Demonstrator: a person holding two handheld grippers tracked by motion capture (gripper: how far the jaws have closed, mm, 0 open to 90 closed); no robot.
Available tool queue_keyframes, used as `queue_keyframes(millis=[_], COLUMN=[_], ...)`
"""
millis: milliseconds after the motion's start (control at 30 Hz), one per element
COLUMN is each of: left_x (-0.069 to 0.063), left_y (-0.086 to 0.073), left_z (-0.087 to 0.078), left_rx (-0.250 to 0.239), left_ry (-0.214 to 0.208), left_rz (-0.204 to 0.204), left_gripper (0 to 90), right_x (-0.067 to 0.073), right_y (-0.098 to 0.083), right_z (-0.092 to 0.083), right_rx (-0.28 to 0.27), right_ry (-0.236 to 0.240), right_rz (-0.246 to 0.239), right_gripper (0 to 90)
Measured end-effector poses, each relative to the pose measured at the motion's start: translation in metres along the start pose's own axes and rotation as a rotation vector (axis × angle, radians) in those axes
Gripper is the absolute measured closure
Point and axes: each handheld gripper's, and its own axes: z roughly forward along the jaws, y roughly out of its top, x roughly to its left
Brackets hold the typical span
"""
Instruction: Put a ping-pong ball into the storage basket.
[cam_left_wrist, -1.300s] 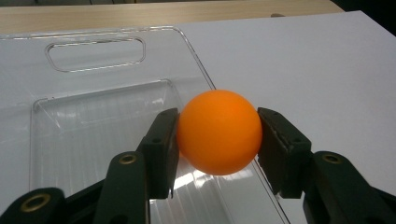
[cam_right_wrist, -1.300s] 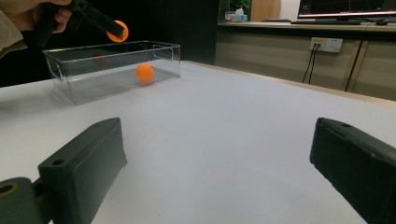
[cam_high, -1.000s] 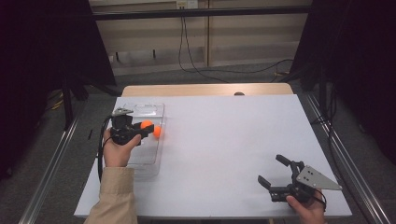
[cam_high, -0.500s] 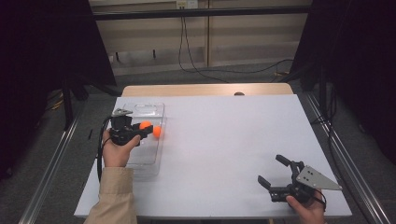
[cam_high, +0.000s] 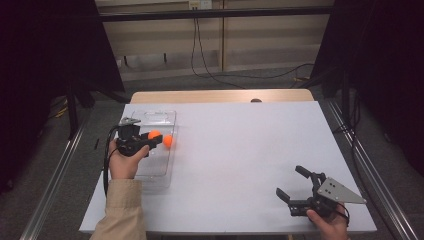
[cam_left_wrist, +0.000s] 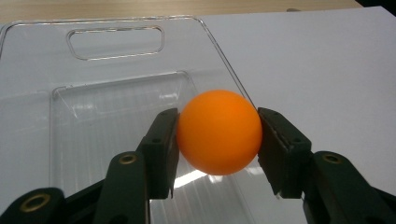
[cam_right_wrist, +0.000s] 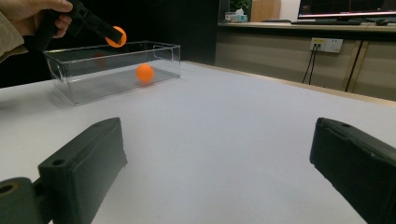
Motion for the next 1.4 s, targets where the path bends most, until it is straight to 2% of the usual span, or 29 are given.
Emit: queue_keyframes(millis=[1400], left_x=[0.0061], left_y=[-0.0052], left_z=[0.0024], left_rx=[0.008], left_ry=[0.026], left_rz=[-0.011], left_gripper=[50.7], right_x=[0.0], right_y=[0.0002], right_z=[-0.0004], right_rx=[0.0], right_ry=[-0.001], right_rz=[-0.003], right_gripper=[2.9])
